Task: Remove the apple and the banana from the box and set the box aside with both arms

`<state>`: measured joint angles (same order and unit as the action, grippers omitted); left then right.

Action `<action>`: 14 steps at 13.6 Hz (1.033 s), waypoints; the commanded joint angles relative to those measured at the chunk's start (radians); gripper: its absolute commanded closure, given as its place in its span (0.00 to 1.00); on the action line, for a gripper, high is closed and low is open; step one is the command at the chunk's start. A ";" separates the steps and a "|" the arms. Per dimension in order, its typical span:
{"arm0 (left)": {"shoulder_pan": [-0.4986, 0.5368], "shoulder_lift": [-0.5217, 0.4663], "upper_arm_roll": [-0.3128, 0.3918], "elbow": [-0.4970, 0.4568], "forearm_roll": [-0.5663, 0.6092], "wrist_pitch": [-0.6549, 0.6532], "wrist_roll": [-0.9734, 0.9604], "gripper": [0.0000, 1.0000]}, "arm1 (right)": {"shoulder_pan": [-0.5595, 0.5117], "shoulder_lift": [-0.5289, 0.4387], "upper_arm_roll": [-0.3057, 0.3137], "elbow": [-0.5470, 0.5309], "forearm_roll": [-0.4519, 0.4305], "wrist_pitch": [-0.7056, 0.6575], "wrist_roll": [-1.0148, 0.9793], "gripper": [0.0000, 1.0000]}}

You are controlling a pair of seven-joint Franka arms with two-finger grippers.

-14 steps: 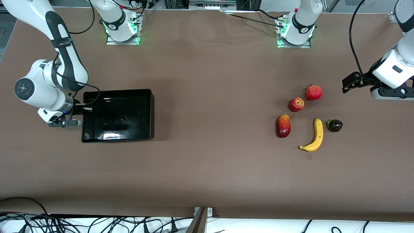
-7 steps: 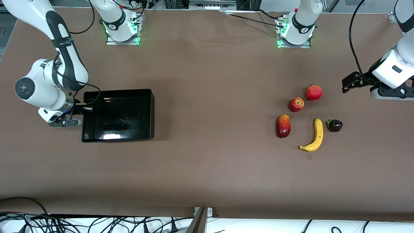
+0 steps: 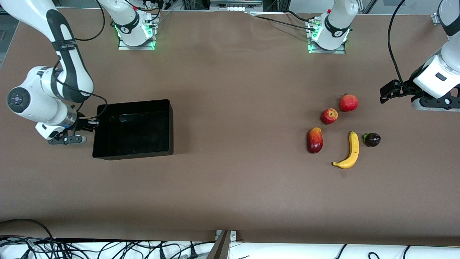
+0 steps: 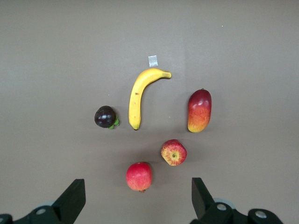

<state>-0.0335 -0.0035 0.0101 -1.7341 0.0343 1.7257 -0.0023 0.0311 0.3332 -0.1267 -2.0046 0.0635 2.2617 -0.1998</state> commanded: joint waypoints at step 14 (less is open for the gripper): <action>-0.003 -0.021 -0.001 -0.015 0.022 -0.008 0.018 0.00 | 0.076 -0.205 0.009 0.403 0.021 -0.595 0.051 0.00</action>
<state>-0.0338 -0.0036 0.0093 -1.7344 0.0343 1.7247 -0.0023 0.1058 0.2101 -0.1169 -1.5805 0.0857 1.7345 -0.1692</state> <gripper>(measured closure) 0.000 0.000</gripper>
